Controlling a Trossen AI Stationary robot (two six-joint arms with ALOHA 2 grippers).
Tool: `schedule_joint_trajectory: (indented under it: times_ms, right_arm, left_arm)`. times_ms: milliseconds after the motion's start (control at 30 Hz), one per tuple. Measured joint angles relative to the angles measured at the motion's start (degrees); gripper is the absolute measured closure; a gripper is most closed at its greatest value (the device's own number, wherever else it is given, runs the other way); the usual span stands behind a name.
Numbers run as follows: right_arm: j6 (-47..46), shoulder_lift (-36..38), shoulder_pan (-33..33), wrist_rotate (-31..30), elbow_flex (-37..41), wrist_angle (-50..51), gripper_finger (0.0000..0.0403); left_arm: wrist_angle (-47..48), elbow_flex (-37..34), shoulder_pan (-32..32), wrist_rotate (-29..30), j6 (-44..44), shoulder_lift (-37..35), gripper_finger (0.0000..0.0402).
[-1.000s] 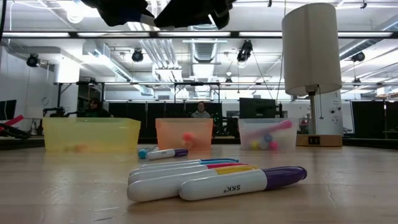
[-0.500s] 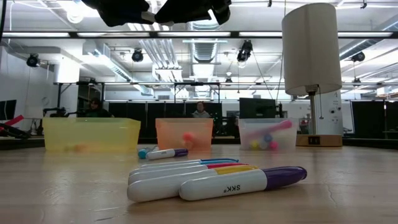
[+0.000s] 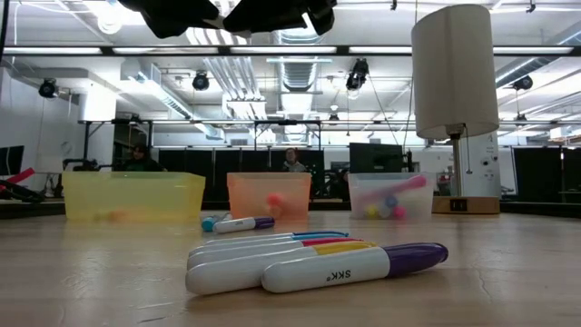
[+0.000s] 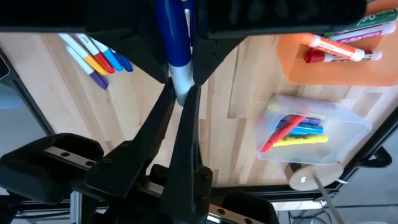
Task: Pick & Place Markers
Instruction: Put the small blue marker into the transparent yellow bin
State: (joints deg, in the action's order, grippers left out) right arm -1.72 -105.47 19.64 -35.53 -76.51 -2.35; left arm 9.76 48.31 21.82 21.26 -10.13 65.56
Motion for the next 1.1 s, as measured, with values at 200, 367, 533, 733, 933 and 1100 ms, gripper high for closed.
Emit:
schedule_joint_trajectory:
  times_ms: [200,367,533,733,933,1100]
  right_arm:
    - [-0.8,0.0,-0.24,-0.97,0.02,-0.03,0.0335]
    - [-1.56,0.0,-0.24,-1.05,0.24,1.58,0.0284]
    - [-4.84,-0.29,-0.22,-0.88,0.72,6.41,0.0235]
    - [-9.07,-0.35,-0.2,-0.79,2.23,9.62,0.0202]
    - [-10.36,-0.37,-0.2,-0.68,2.81,9.56,0.0198]
    - [-10.36,-0.37,-0.17,-0.65,2.84,9.51,0.0197]
  left_arm:
    - [0.07,0.0,-0.04,1.18,-0.09,0.0,0.0359]
    - [2.18,0.0,-0.15,3.48,1.25,0.0,0.0357]
    - [10.98,-0.04,-1.03,8.98,-1.38,-0.02,0.0355]
    - [23.01,-0.04,-3.25,14.72,-5.68,-0.02,0.0356]
    - [35.55,-0.1,-6.98,20.25,-11.65,-0.04,0.0356]
    - [37.44,-3.55,-12.58,20.51,-12.74,-0.07,0.0356]
